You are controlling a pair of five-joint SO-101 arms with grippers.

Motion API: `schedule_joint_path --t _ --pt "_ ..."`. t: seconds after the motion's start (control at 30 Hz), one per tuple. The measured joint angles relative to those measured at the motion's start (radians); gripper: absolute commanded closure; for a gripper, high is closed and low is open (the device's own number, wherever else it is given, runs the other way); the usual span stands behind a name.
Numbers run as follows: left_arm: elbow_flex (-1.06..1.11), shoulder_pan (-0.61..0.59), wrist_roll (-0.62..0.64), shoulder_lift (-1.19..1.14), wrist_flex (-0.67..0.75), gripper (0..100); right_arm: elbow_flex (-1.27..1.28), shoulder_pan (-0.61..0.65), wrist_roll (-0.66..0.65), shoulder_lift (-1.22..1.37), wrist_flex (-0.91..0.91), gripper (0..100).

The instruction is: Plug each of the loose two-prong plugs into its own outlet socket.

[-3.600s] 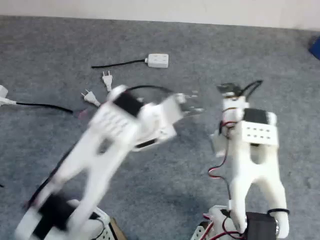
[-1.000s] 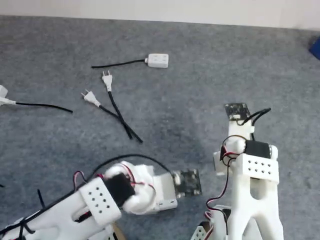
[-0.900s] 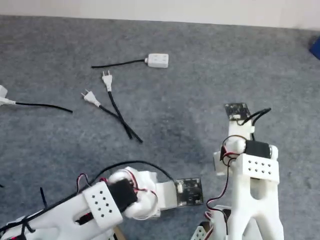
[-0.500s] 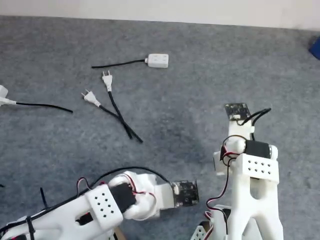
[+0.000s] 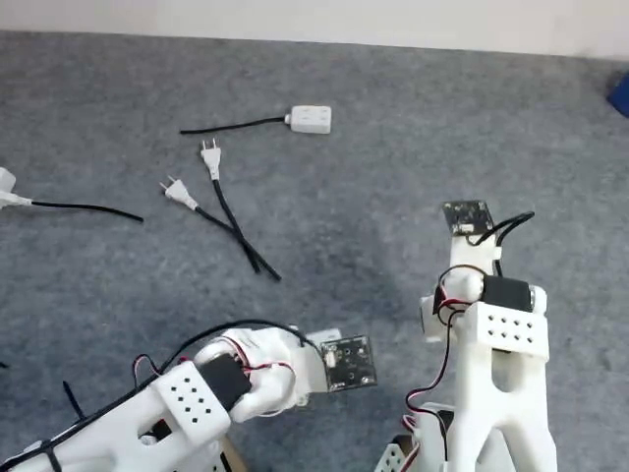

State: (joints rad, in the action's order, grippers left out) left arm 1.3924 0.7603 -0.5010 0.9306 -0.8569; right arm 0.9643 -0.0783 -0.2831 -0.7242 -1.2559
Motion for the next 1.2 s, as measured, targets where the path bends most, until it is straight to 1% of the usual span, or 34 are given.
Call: schedule_joint_path --t 0.1,0.27,0.43,0.5,0.6,0.63,0.77,0.9,1.03,1.13,1.2 --pt "0.023 -0.052 -0.055 0.002 0.006 99 0.000 0.000 0.000 0.000 0.000 89.3" --pt "0.038 -0.199 -0.164 -0.012 0.003 99 0.000 0.000 0.000 0.000 0.000 89.3" --pt "0.038 -0.304 -0.331 -0.012 -0.048 99 0.000 0.000 0.000 0.000 0.000 89.3" --pt "0.038 -0.344 -0.362 -0.012 -0.054 94 0.000 0.000 0.000 0.000 0.000 89.3" --pt "0.023 -0.420 -0.370 -0.012 -0.069 85 0.000 0.000 0.000 0.000 0.000 89.3" --pt "0.009 -0.445 -0.367 -0.012 -0.084 84 0.000 0.000 0.000 0.000 0.000 89.3" --pt "-0.068 -0.555 -0.353 -0.012 -0.175 84 0.000 0.000 0.000 0.000 0.000 89.3" --pt "-0.206 -0.649 -0.328 -0.012 -0.253 84 0.000 -0.003 -0.032 0.023 0.000 89.3" --pt "-0.402 -0.721 -0.170 -0.012 -0.308 84 -0.021 -0.057 -0.049 0.167 0.000 89.3" --pt "-0.440 -0.740 -0.014 -0.063 -0.330 84 -0.124 -0.100 -0.052 0.313 -0.018 89.3" --pt "-0.454 -0.746 0.048 -0.123 -0.330 84 -0.212 -0.121 -0.052 0.390 -0.057 89.3"
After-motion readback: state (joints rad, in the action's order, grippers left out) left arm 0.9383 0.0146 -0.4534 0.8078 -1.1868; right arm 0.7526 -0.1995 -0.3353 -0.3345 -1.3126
